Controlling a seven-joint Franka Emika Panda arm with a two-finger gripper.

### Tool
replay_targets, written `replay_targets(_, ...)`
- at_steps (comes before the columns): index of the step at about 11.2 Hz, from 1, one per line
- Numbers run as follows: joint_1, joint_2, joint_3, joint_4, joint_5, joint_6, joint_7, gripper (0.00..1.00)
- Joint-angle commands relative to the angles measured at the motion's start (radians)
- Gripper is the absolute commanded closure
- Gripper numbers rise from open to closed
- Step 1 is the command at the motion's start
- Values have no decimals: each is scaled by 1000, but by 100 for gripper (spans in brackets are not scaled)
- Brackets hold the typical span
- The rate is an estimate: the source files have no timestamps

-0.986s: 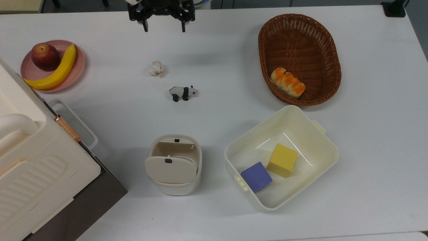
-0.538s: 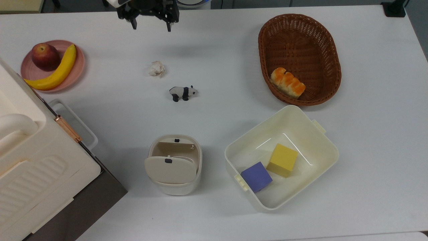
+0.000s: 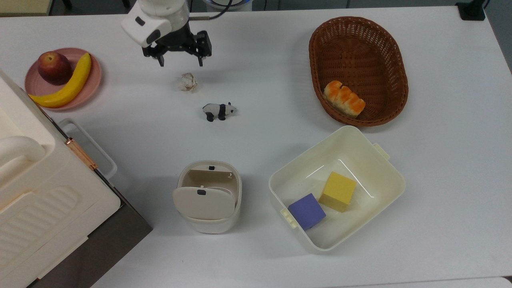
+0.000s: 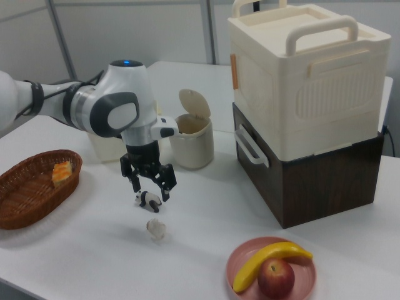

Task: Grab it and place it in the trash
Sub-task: 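Lower the gripper and close it on the paper ball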

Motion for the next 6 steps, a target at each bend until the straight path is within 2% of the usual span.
replay_targets(1, -10, 10, 13, -66, -17, 86, 46, 0)
replay_targets(6, -10, 42, 11, -120, -40, 109, 41, 0)
